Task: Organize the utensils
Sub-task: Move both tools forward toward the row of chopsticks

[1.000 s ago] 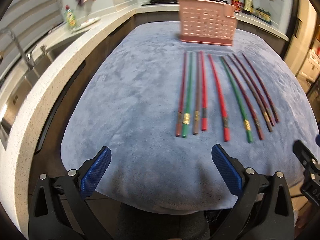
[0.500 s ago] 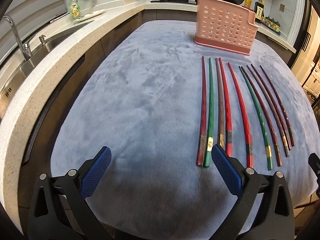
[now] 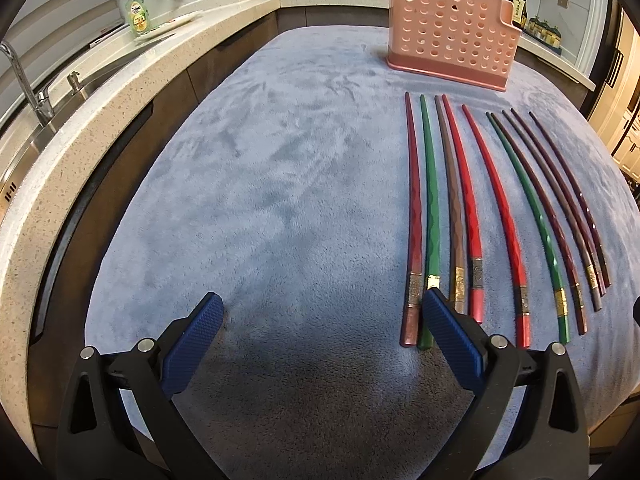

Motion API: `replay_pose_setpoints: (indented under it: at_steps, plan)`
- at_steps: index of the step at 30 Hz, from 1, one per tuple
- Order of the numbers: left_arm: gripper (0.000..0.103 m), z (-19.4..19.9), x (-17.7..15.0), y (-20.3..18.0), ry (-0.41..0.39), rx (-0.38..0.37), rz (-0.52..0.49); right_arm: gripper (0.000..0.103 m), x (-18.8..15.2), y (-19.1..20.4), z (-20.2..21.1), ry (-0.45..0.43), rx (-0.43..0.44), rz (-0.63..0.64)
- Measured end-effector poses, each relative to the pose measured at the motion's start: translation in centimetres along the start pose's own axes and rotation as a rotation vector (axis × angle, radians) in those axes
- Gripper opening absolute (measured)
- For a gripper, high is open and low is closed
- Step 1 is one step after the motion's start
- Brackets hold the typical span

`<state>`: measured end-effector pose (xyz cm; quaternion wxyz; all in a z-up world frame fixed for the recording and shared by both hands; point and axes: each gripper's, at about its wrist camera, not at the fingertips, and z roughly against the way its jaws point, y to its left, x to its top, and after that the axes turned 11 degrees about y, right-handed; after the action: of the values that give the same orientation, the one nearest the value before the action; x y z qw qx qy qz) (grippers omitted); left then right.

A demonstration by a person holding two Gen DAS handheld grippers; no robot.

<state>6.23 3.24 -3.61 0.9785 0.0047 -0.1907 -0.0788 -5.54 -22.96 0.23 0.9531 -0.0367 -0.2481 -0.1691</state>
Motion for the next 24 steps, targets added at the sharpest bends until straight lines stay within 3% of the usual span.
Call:
replay_pose_setpoints:
  at_steps: [24]
  plan:
    - [0.096, -0.6, 0.8, 1.3, -0.009, 0.016, 0.025, 0.096, 0.7, 0.6, -0.9, 0.019, -0.001, 0.014]
